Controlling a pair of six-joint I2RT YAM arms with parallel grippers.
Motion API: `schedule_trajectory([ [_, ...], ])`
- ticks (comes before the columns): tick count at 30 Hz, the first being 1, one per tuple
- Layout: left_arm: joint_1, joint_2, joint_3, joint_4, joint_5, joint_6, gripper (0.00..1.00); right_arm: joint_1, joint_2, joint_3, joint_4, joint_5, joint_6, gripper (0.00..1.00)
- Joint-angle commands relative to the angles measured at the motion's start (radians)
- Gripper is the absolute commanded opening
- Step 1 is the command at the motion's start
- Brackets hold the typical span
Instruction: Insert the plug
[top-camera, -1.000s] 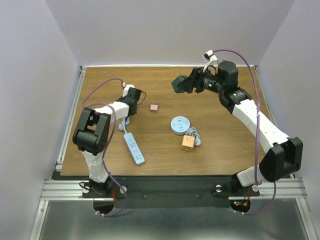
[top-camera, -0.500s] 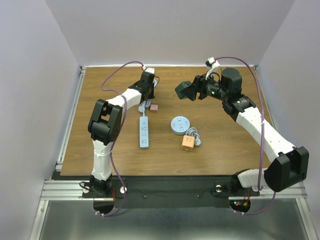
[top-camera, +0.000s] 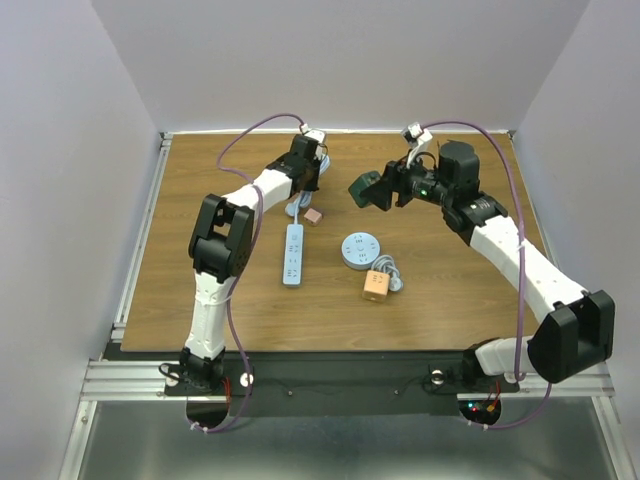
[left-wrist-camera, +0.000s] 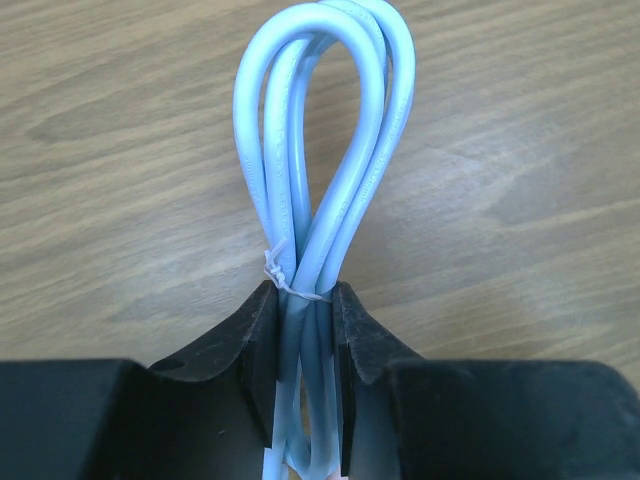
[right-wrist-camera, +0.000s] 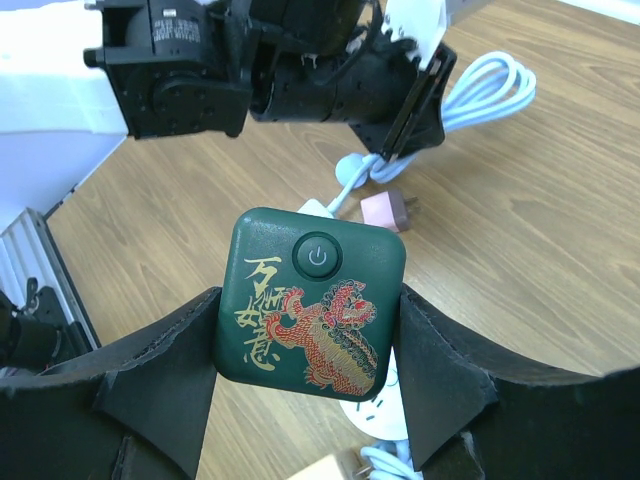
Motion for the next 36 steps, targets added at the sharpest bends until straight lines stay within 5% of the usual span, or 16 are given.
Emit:
schedule_trajectory([
  [1,0.026,-0.006,0.094,0.0,-0.107,-0.042,0.0,-0.001,0.006,0.026,0.063,-0.045,-0.024,0.0],
  [3,0.029,0.001,0.106,-0.004,-0.081,-0.036,0.0,0.01,0.011,0.023,0.063,-0.061,-0.044,0.0],
  [6,0.018,-0.007,0.1,0.006,-0.035,-0.024,0.18,0.028,0.029,0.028,0.062,-0.087,-0.082,0.0],
  [10,0.009,-0.039,0.083,0.019,-0.006,-0.016,0.59,0.068,0.049,0.037,0.063,-0.12,-0.154,0.0],
  [17,0.012,-0.091,0.092,0.03,0.054,-0.016,0.83,0.099,0.086,0.049,0.062,-0.199,-0.231,0.0],
  [25,0.122,-0.27,0.005,-0.004,0.126,-0.163,0.87,0.183,0.137,0.046,0.057,-0.201,-0.337,0.0],
  [36,0.139,-0.515,-0.437,0.123,0.128,-0.263,0.87,0.298,0.299,0.135,0.004,-0.143,-0.484,0.0],
])
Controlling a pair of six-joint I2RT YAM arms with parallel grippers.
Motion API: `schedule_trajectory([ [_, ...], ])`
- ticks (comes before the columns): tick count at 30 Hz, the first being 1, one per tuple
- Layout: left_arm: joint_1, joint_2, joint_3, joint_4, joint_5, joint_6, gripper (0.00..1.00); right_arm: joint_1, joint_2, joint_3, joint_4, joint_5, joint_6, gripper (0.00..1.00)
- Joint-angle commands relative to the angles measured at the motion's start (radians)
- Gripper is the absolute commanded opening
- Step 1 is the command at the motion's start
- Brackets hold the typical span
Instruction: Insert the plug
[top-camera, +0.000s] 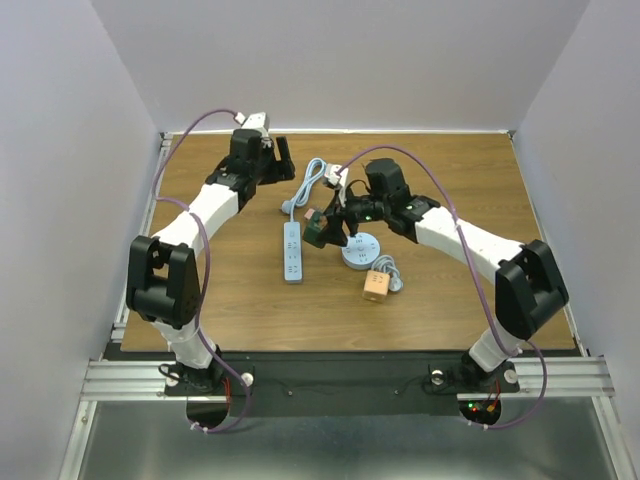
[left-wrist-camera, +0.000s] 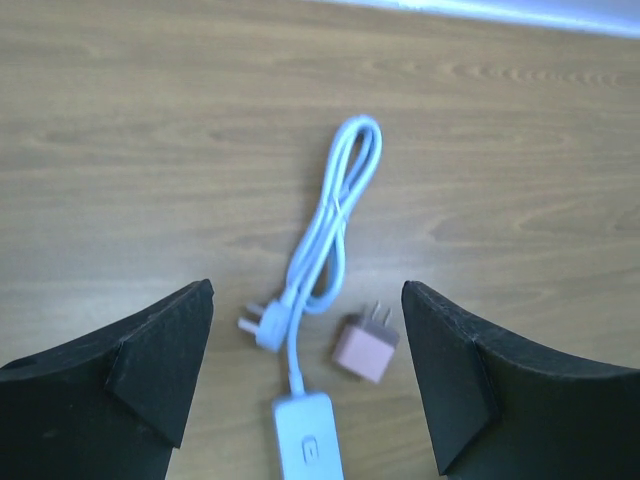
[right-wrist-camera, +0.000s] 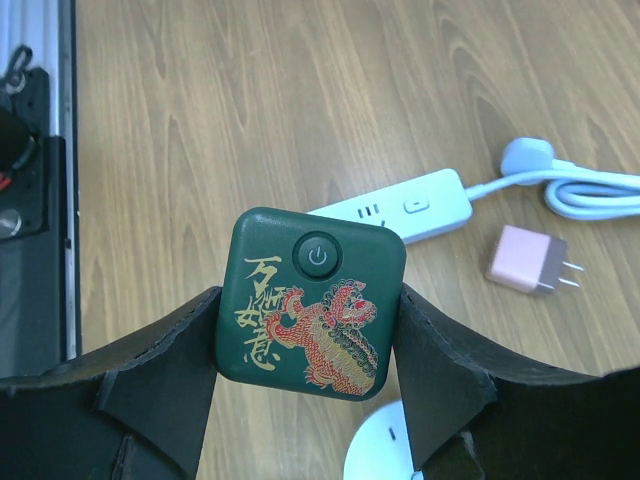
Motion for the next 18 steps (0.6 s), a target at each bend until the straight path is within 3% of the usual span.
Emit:
schedule_trajectory([
  [1,-0.019,-0.031,-0.118,0.047,0.019,-0.051,0.87,0.055,0.024,0.069,0.015,0.034,-0.085,0.0],
  [18,-0.036,-0.028,-0.265,0.079,0.115,-0.056,0.85,0.155,0.185,0.123,0.0,0.154,-0.164,0.0],
])
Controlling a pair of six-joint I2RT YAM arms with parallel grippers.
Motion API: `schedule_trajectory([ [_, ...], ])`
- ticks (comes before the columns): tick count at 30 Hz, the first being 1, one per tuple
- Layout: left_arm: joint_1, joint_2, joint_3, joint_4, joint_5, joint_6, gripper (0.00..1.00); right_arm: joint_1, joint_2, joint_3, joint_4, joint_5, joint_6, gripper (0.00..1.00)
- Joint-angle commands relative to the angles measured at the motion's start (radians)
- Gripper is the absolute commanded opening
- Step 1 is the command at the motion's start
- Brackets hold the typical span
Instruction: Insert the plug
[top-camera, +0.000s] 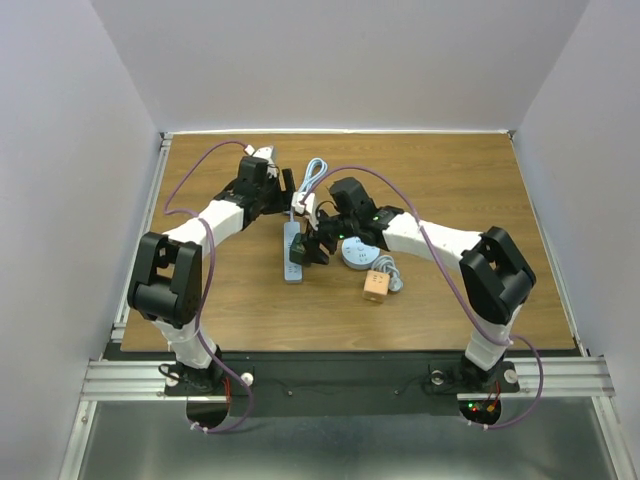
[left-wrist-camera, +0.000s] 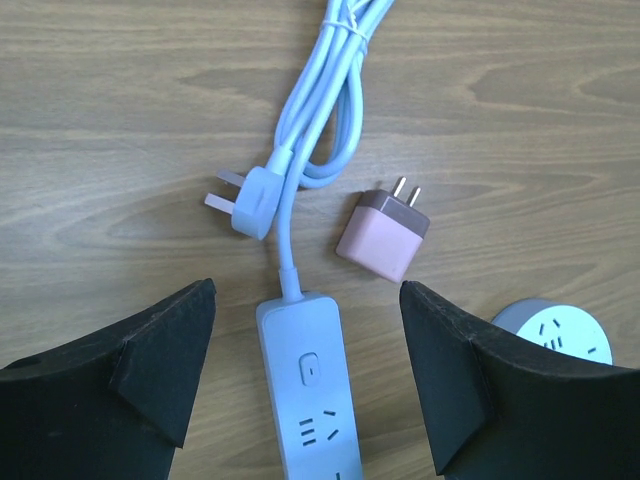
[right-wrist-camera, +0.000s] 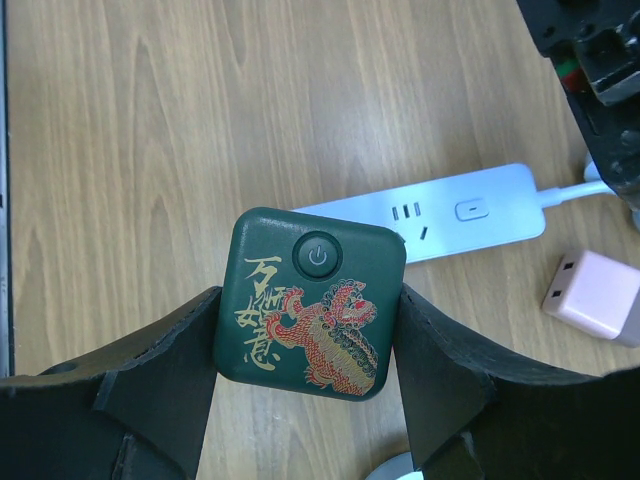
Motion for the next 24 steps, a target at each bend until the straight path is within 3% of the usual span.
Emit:
schedule_trajectory([
  [1,-0.011,-0.013,-0.021,0.031,0.03,0.004,0.85,0.013,0.012,0.066,0.023,0.03,-0.034,0.0],
  [9,-0.037,0.053,0.006,0.014,0.027,0.026,0.84,0.05,0.055,0.083,0.018,0.03,-0.035,0.0],
  [24,-0.052,0.173,0.112,-0.058,-0.018,0.073,0.67,0.079,0.063,0.055,0.012,0.043,-0.027,0.0],
])
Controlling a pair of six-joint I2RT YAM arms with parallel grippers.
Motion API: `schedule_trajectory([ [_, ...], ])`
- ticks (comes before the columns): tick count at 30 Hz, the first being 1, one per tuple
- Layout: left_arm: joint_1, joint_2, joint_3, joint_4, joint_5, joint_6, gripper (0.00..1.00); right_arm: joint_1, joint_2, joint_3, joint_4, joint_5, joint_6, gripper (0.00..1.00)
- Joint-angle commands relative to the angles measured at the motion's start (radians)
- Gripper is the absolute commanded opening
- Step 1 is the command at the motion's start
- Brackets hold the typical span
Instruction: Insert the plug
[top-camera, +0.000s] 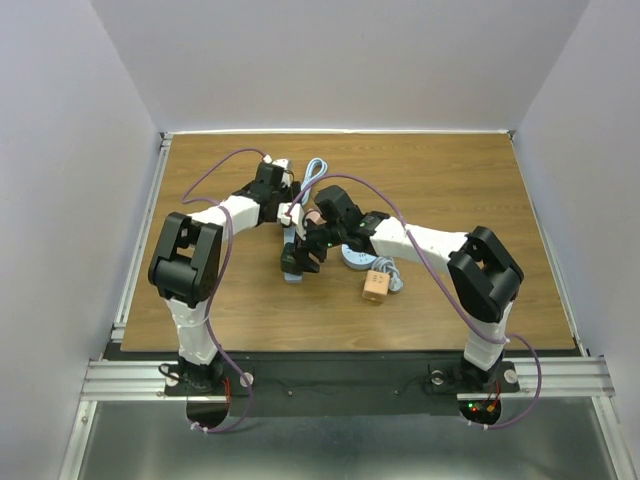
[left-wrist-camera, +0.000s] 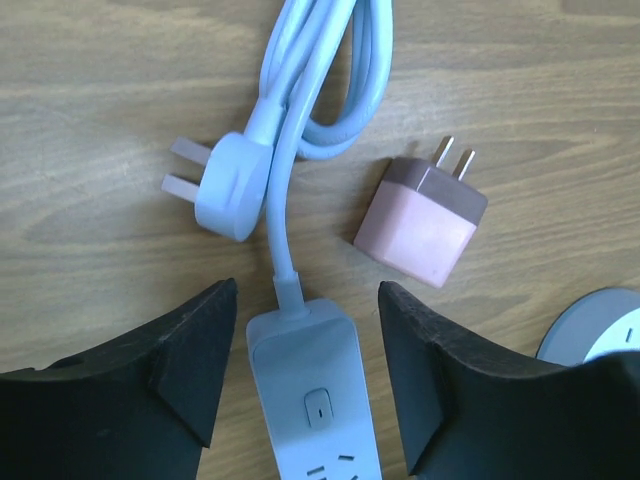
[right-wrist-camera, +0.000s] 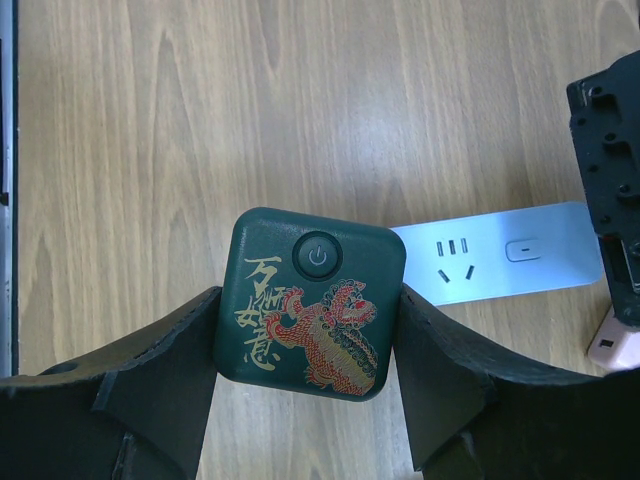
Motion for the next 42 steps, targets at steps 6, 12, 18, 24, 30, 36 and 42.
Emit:
schedule_trajectory([
  [6,-0.023,0.04,0.085,-0.065,-0.067,0.06,0.6,0.008,0.02,0.03,0.025,0.029,-0.017,0.0],
  [12,-0.027,0.057,0.098,-0.068,-0.064,0.066,0.59,0.01,0.034,0.029,0.023,0.006,-0.008,0.0],
  [18,-0.026,0.08,0.116,-0.074,-0.06,0.074,0.57,0.017,0.024,0.021,0.023,0.005,-0.003,0.0],
  [24,-0.027,0.102,0.135,-0.08,-0.052,0.08,0.56,0.029,0.017,0.012,0.02,0.008,0.0,0.0],
  [30,-0.027,0.122,0.159,-0.09,-0.04,0.086,0.56,0.039,0.019,0.006,0.016,0.019,0.0,0.0],
  [36,-0.027,0.132,0.171,-0.1,-0.034,0.102,0.56,0.04,0.04,0.013,0.01,0.023,-0.003,0.0],
  [42,-0.027,0.157,0.205,-0.123,-0.015,0.123,0.56,0.043,0.031,0.007,0.005,0.029,-0.005,0.0],
])
